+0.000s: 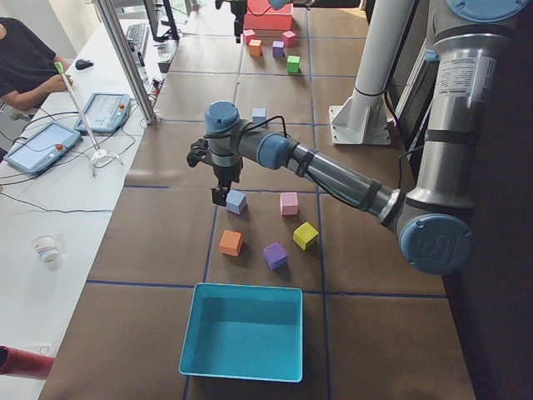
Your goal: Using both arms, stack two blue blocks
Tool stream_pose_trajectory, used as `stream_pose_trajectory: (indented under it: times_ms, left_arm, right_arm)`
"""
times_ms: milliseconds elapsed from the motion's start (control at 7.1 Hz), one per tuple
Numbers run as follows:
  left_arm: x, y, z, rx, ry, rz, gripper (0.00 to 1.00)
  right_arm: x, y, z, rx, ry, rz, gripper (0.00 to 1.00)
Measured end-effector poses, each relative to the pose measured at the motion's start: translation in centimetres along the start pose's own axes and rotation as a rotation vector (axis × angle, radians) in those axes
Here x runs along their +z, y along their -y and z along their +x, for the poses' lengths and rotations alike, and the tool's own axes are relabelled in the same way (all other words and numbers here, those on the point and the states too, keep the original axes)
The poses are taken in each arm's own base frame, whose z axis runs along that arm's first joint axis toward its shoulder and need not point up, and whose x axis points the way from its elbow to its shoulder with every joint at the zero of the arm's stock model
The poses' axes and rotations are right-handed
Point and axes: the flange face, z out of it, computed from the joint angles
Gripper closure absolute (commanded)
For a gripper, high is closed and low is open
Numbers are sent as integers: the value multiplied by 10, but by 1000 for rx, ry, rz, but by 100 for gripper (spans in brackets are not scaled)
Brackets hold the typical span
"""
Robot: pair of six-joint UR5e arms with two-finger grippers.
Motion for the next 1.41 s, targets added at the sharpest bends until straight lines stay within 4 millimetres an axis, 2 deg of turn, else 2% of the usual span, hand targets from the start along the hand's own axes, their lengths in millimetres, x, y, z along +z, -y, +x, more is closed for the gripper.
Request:
stream_pose_trajectory:
  times_ms: [141,282,564,705,987,1128,1409]
  left_arm:
    - [28,10,20,22,13,-24,0]
    - [60,17,28,28,12,-28,0]
    - [122,20,45,-1,-12,-19,0]
    - [139,23,55,-1,-7,-20,0]
    - [162,37,66,3,1,-31,0]
    - [169,45,70,4,2,-37,0]
    - [181,50,74,0,2,-53,0]
  right_arm:
    - [-3,10,45,-51,-17,0,0]
    - [-4,17,82,-97,-35,-1,0]
    - [-7,22,145,-156,-62,-6,0]
    - [-8,23,171,-175,-68,-12,0]
    - [-9,28,215,-197,-69,-27,0]
    - [-6,32,229,-207,-70,-37,0]
    - [-2,36,241,-217,-69,-50,0]
